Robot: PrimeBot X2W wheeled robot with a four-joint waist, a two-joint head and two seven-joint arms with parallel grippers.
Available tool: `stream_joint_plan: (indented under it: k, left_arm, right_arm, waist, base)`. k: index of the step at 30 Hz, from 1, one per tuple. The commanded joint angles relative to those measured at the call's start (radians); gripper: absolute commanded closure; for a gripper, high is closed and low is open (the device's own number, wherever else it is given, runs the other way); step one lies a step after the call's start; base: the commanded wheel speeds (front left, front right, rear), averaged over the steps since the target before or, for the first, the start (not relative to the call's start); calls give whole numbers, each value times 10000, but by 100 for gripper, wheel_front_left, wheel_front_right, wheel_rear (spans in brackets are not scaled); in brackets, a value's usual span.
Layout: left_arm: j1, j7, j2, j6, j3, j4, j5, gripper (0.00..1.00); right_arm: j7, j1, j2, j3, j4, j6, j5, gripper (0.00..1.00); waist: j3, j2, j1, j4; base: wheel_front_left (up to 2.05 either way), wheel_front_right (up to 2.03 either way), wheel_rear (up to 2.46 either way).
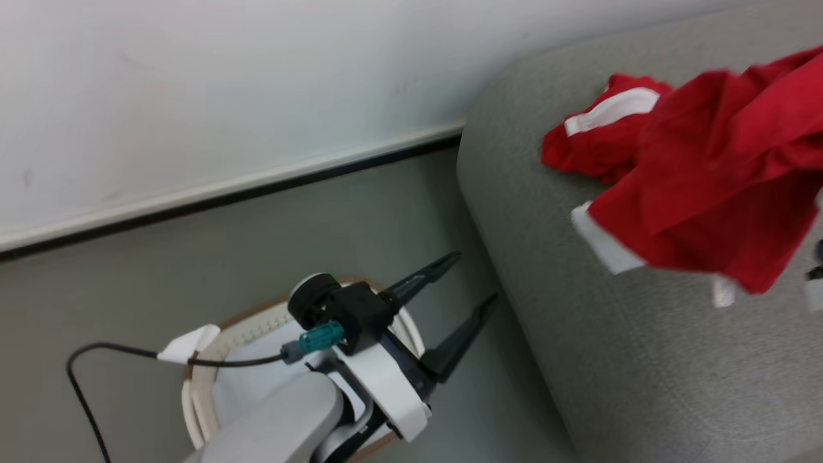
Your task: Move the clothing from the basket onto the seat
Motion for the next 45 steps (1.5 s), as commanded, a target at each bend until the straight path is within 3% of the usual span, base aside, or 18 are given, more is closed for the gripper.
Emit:
stream_joint_plan:
  k: [1,12,22,28,29,31,38,45]
  left_arm:
    - [-42,28,148,-45,47,2,167,0]
    - [-711,304,1056,90,510,-594,226,0]
    - [-972,305,1206,128,675,-798,163,0]
    - [-991,154,1214,115,722,-651,81,0]
    - [-983,123,1192,103,715,-604,63,0]
    - [-922,74,1136,97,730,-480,14,0]
    - [-529,-148,924,95,772,-5,-111,0]
    - [210,-277,643,210,1028,559,-394,0]
  right_arm:
    - [28,-157,-105,-97,-38,-22,-3,100]
    - [18,-1313,-1600,-2098,1220,-23,-351,100]
    - [325,-1575,-2380,-522,4373,-24,-630,100]
    - [626,-1869,-2409,-202,5971,-23,-337,100]
    - [652,-1894,-2431,-164,6160,-23,-309,79]
    - [787,-1878,-2450,32,6451,-23,-248,0]
    - [1621,-1793,-2643,1383,6227,-23,365,0]
    - [3288,-1320,-3769,3303,5131,-24,2021,0]
  waist:
    - [791,-1,-1,487]
    - [2842,-1,-1,1277]
    - [3745,-1,-1,1726]
    - [3900,-1,-1,1882]
    - [3871,-1,-1,1892]
    - [3742,-1,-1,1891]
    - [2640,-1,-1,1720]
    - [937,-1,-1,1570]
  base:
    - [0,0,0]
    - [0,0,0]
    - [0,0,0]
    - [0,0,0]
    - [0,0,0]
    - [0,0,0]
    - [0,0,0]
    - [0,0,0]
